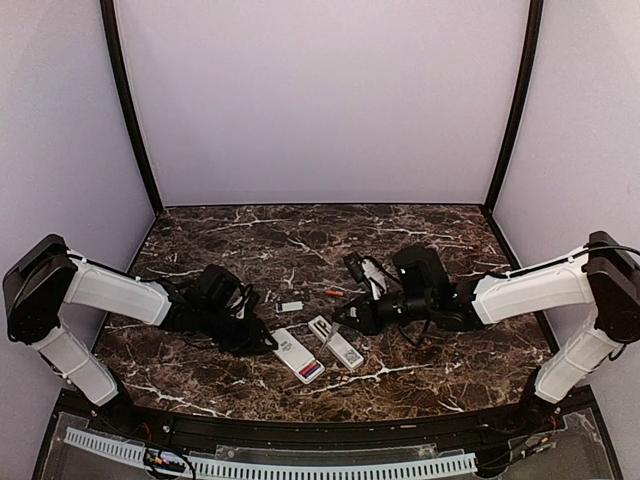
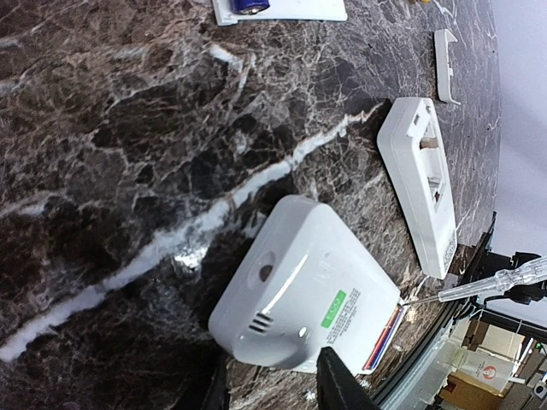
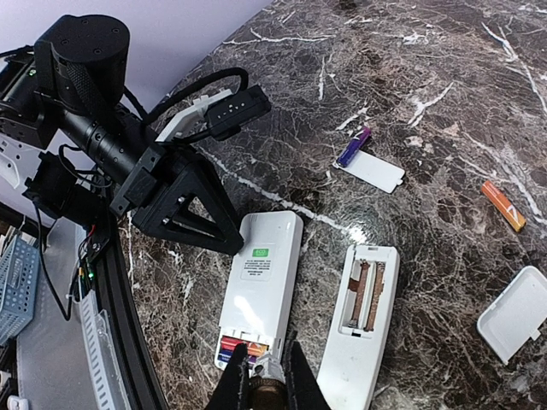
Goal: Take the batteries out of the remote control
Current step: Hold the remote control without the battery cover at the center of the board.
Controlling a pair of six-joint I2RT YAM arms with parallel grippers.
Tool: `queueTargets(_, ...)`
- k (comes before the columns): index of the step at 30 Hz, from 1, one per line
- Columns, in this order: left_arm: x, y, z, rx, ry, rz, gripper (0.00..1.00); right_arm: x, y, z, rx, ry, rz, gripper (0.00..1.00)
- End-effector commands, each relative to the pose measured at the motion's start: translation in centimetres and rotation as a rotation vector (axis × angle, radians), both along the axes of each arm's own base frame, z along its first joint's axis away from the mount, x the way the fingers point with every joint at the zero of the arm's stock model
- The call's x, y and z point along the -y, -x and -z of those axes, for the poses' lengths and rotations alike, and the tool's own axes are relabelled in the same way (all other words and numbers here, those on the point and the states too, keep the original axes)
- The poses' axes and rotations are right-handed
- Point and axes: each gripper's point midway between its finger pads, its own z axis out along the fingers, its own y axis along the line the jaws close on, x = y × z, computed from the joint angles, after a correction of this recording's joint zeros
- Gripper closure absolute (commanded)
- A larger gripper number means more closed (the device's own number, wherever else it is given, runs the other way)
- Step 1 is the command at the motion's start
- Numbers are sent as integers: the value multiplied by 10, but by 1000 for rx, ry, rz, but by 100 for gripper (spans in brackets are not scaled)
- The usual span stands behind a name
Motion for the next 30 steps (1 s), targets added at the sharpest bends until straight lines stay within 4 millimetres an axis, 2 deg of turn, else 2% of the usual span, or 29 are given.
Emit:
queueTargets(1, -7, 8, 7, -32, -12, -4, 64, -4, 1, -10, 33, 1, -6, 100)
queueTargets(14, 1, 21, 13, -89, 34, 13, 73, -7, 2, 2, 10, 24, 4, 100)
queueTargets(30, 11, 30, 17, -120, 61, 36, 82, -19, 1, 2, -112, -67, 41, 100)
